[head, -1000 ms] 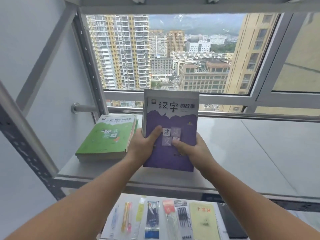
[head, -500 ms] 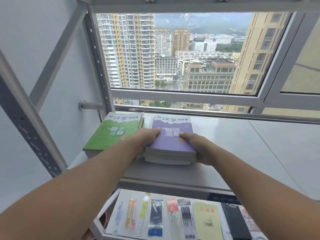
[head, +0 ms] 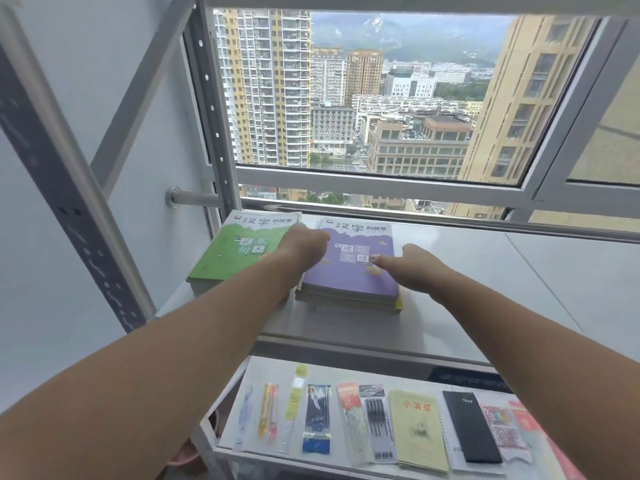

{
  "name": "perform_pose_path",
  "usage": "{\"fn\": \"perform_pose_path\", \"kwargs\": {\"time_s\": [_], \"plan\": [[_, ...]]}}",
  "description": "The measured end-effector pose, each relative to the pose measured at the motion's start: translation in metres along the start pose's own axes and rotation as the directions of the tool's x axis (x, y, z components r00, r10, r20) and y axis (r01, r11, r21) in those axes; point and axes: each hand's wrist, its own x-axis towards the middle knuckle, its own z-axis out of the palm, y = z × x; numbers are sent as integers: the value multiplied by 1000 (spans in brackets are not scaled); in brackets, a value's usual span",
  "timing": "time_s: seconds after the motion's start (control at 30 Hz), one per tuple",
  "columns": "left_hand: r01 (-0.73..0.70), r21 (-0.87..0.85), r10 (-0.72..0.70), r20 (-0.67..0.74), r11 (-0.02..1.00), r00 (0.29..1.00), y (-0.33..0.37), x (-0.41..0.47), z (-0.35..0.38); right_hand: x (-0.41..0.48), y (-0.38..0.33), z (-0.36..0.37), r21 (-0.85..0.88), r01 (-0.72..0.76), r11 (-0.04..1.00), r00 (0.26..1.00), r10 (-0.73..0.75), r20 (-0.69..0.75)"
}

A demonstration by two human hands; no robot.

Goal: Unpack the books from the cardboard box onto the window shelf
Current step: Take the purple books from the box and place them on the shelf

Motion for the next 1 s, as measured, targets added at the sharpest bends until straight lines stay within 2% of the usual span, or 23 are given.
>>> {"fn": "perform_pose_path", "kwargs": {"time_s": [0.07,0.2,0.27,0.33,0.5,0.63,0.8,1.0], "plan": [[-114,71,114,1,991,993,3,-3,-4,-8,0,-2,-155,65,986,994,-79,-82],[-291,304,284,68,907,956,-3,-15,-18,-28,-2,-2,-314,145,938,972,-194,-132],[-328,458,321,97,826,942,-11,-24,-25,-38,-4,-1,-369,177,912,962,-240,-133],[-315,544,296,126,778,947,-23,-32,-32,-50,-7,3,-402,209,892,952,-279,-124],[-234,629,223,98,741,970,-56,-73,-56,-84,-14,20,-453,308,837,922,-380,-74],[-139,657,192,-9,741,981,-97,-126,-79,-123,-24,56,-408,452,793,866,-499,-11],[99,673,3,-149,733,989,-170,-207,-116,-180,-46,138,-346,629,696,770,-617,161],[347,659,-181,-308,668,934,-261,-304,-190,-249,-90,228,-305,747,591,665,-663,345]]}}
